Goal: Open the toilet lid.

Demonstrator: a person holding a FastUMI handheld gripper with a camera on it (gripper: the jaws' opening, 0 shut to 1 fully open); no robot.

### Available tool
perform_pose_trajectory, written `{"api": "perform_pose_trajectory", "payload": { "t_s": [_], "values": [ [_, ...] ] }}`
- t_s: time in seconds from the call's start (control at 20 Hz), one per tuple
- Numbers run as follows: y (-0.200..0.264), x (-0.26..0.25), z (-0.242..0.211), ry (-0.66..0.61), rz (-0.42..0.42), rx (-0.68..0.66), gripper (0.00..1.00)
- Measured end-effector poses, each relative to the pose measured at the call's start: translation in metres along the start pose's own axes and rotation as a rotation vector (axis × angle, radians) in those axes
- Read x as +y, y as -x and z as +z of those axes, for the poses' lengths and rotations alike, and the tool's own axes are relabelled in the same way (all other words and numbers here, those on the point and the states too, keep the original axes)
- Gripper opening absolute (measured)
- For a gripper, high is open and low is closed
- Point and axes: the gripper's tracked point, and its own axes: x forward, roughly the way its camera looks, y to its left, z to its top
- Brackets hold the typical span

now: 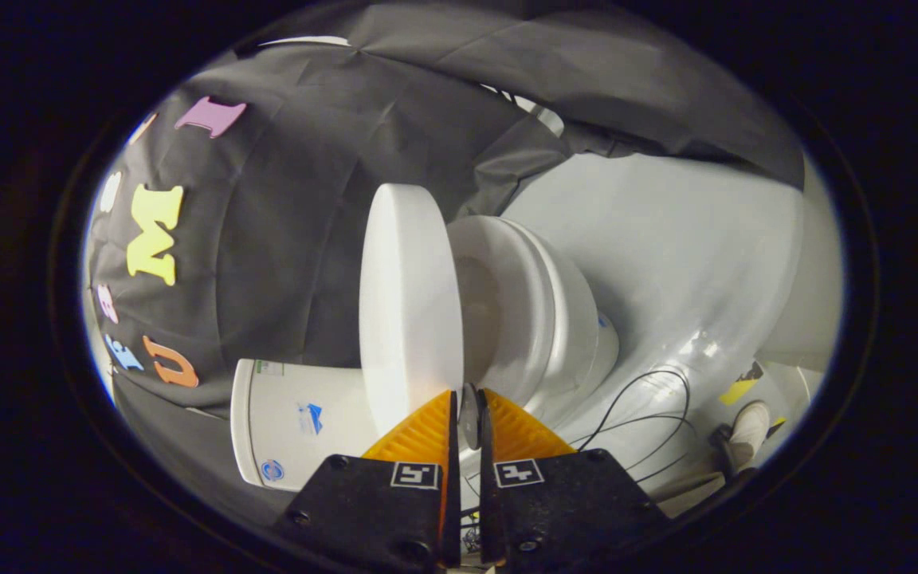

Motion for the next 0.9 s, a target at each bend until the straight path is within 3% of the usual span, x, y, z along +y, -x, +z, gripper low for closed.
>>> {"api": "perform_pose_trajectory", "payload": {
  "t_s": [0.35, 0.9],
  "values": [
    [0.012, 0.025, -0.003, 0.036, 0.001, -0.022, 0.12],
    [0.034, 0.088, -0.019, 0.210, -0.016, -0.067, 0.12]
  ]
}}
